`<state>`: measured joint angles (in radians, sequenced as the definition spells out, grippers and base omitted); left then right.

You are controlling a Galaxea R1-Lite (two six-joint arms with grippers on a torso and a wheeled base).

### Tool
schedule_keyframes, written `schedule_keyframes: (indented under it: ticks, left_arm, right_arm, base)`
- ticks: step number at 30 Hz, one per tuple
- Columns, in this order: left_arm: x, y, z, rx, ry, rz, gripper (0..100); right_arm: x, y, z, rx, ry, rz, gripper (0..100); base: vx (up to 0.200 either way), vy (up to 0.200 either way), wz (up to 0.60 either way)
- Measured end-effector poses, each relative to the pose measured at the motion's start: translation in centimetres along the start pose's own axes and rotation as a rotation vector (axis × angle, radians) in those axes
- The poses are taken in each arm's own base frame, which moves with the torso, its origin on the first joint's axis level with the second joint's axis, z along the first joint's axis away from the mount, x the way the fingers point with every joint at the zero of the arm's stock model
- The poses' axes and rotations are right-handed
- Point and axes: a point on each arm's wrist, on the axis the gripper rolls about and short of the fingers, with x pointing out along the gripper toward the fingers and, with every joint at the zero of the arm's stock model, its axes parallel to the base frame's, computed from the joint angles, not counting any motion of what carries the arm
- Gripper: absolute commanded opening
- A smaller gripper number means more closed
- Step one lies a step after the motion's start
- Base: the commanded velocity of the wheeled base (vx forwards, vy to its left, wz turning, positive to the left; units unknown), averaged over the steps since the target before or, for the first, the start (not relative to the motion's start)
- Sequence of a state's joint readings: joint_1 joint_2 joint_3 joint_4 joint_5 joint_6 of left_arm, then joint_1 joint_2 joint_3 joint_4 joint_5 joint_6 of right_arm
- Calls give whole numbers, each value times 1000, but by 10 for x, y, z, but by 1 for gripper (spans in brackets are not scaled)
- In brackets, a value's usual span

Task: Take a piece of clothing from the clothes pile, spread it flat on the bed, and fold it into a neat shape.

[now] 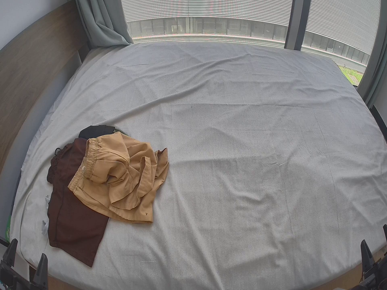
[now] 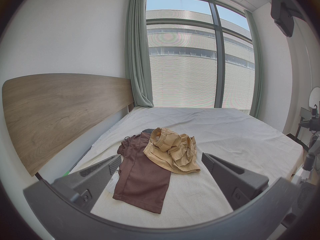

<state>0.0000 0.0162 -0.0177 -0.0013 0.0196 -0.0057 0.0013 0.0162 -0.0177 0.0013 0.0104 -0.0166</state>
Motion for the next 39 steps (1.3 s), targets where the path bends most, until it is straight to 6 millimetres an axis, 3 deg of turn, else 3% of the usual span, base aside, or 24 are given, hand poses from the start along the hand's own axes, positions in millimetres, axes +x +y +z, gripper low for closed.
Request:
schedule_keyframes:
  ticks: [33,39]
  left_arm:
    - [0,0,3,1,-26,-7,100]
    - [-8,-1,35,-19,-140,-30,100]
  right_arm:
    - [0,0,0,5,0,2,100]
    - [0,0,0,8,0,1,100]
  base:
    - [0,0,0]
    - [0,0,0]
